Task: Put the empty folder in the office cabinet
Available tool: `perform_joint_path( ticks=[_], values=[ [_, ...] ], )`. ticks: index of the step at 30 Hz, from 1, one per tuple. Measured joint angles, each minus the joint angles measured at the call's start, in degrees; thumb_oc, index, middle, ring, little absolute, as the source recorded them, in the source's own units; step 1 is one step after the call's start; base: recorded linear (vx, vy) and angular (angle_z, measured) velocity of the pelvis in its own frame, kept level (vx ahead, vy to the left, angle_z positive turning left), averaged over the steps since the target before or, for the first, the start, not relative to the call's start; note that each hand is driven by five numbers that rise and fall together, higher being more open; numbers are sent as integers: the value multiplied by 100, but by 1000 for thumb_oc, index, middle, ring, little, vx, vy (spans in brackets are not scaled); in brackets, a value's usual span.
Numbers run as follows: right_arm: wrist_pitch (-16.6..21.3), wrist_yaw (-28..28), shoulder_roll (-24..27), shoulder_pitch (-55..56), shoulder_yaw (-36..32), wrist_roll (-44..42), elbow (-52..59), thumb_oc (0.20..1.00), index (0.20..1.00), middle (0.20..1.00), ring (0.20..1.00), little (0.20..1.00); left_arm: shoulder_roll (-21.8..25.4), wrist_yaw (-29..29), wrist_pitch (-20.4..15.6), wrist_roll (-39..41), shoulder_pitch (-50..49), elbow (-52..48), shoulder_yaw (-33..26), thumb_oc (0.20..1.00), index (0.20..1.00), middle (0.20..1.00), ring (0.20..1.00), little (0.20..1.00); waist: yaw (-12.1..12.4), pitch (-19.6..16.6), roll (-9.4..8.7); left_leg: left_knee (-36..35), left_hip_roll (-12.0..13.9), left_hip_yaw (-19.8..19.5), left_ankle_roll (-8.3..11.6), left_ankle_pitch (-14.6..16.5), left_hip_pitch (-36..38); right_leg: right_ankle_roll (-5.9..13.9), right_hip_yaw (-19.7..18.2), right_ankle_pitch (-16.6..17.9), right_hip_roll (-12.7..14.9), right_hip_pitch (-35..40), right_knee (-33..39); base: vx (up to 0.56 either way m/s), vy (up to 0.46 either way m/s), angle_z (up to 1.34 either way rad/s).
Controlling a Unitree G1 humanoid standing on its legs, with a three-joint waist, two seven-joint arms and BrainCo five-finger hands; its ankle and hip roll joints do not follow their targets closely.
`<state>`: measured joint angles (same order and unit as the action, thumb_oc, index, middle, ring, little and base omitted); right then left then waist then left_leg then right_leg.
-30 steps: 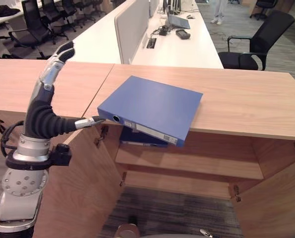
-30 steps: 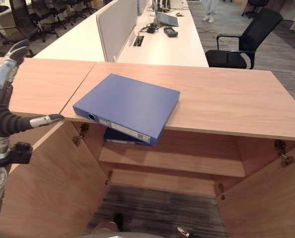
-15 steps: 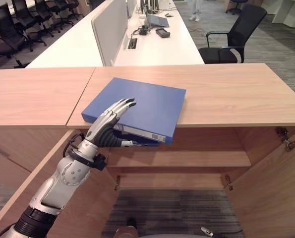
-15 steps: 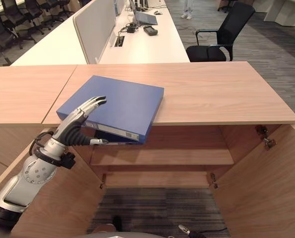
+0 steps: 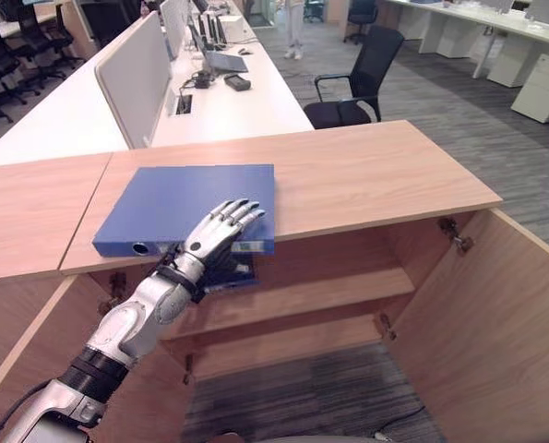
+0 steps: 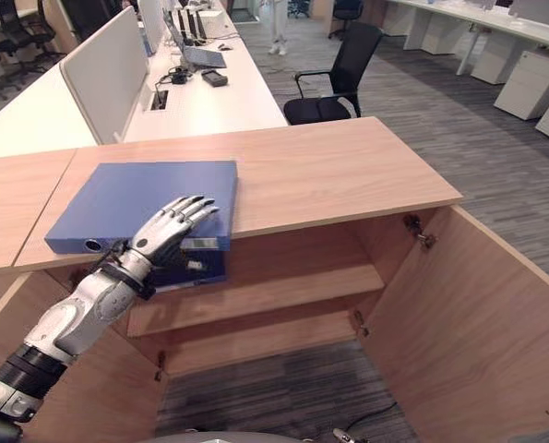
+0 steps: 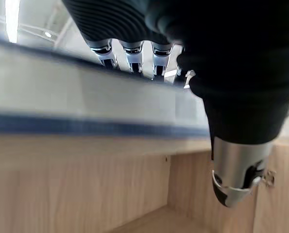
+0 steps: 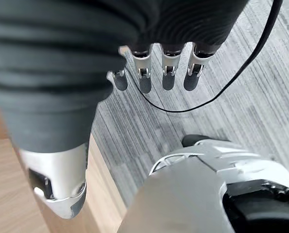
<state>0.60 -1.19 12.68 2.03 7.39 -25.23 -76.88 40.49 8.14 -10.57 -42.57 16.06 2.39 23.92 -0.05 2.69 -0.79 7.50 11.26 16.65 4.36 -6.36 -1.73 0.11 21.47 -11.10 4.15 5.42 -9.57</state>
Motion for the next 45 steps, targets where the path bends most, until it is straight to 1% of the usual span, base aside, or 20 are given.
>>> perform_joint_path(
  ticks=[2, 9, 12, 17, 19, 20, 23, 24, 30, 36, 39, 42, 45],
  values=[
    [0, 2, 0, 5, 0, 10, 0, 1000, 1000, 1000, 1000, 1000, -21, 125, 71, -180, 8, 51, 50, 1000, 1000, 1000, 1000, 1000, 6, -12, -8, 33, 12, 29, 0, 0, -2, -30, -25, 20, -6, -2, 0, -14, -8, -9],
    [0, 10, 33, -2, -2, 182, 1, 1000, 1000, 1000, 1000, 1000, -29, 147, 137, -526, 14, 105, 74, 1000, 1000, 1000, 1000, 1000, 15, -65, 24, 96, 18, 34, 0, 0, -3, -30, -43, 21, -9, 26, 10, -1, 0, -1],
    [-1, 10, 37, -2, -2, 185, 1, 1000, 1000, 1000, 1000, 1000, -194, 185, 164, -525, 15, 211, 66, 1000, 1000, 1000, 1000, 1000, 32, -72, 37, 112, 23, 34, 0, 0, -4, -30, -53, 20, -9, 29, 13, 0, 0, 0],
    [-2, 12, 37, -2, -3, 185, 2, 1000, 1000, 1000, 1000, 1000, -251, 309, 206, -599, 13, 359, 46, 1000, 1000, 1000, 1000, 1000, 38, -63, 33, 133, 26, 39, 0, 1, -13, 4, -58, 1, -6, 28, 15, 0, 0, 0],
    [-3, 17, 37, 4, -2, 185, 2, 1000, 1000, 1000, 1000, 1000, -468, 565, 298, -821, 100, 695, 25, 1000, 1000, 1000, 1000, 1000, 40, -61, 28, 176, 29, 40, 0, 1, -32, 4, -63, 4, -2, 28, 15, -8, -2, 2],
    [-5, 16, 41, -3, -2, 187, 4, 1000, 1000, 1000, 1000, 1000, -673, 722, 490, -996, 276, 1004, 27, 200, 200, 200, 200, 200, 43, -63, 22, 214, 35, 40, 0, 0, -76, 4, -51, 6, -1, 12, 12, -10, -3, 4],
    [1, 21, 54, -24, 0, 190, 31, 1000, 1000, 1000, 1000, 1000, -742, 841, 796, -1244, 580, 1362, 39, 200, 200, 200, 200, 200, 23, -55, 11, 266, 51, 44, 0, 0, -142, 2, -59, 19, -8, -35, 5, -2, -2, -1],
    [-2, 24, 50, -6, 2, 191, 31, 1000, 1000, 1000, 1000, 1000, -756, 868, 845, -1299, 664, 1464, 44, 200, 200, 200, 200, 200, 20, -44, -4, 277, 51, 46, 0, 0, -147, 2, -61, 19, -6, -35, 5, 0, 0, 0],
    [-1, 93, 55, -33, -2, 189, 40, 1000, 1000, 1000, 1000, 1000, -814, 1137, 914, -1646, 593, 1442, 71, 200, 200, 200, 200, 200, 57, 9, -77, 290, 60, 52, 1, 1, -160, 1, -58, 19, -11, -35, 5, 0, 0, 0],
    [-2, 120, 56, -36, -1, 187, 44, 1000, 1000, 1000, 1000, 1000, -907, 1221, 998, -1685, 585, 1524, 72, 200, 200, 200, 200, 200, 52, 20, -94, 303, 63, 66, 0, 1, -159, 1, -62, 21, -9, -33, 5, 0, 0, 0],
    [-4, 123, 58, -39, 0, 189, 45, 1000, 1000, 1000, 1000, 1000, -1088, 1397, 1030, -1683, 593, 1760, 65, 200, 200, 200, 200, 200, 62, -1, -63, 336, 67, 122, 0, 1, -159, -6, -89, 28, -2, -31, 5, -4, 5, -3],
    [-2, 126, 62, -85, 0, 189, 66, 1000, 1000, 1000, 1000, 1000, -1114, 1455, 1072, -1638, 601, 1924, 53, 200, 200, 200, 200, 200, 52, -21, -17, 392, 96, 177, 0, 0, -154, -37, -146, 26, -5, -32, 5, -2, 5, -9],
    [-2, 146, 69, -76, -1, 187, 63, 1000, 1000, 1000, 1000, 1000, -1115, 1504, 1092, -1611, 566, 1926, 21, 200, 200, 200, 200, 200, 47, -17, -28, 410, 107, 178, 0, 0, -157, -43, -159, 32, -12, -35, 6, -2, -1, -2]
  ],
)
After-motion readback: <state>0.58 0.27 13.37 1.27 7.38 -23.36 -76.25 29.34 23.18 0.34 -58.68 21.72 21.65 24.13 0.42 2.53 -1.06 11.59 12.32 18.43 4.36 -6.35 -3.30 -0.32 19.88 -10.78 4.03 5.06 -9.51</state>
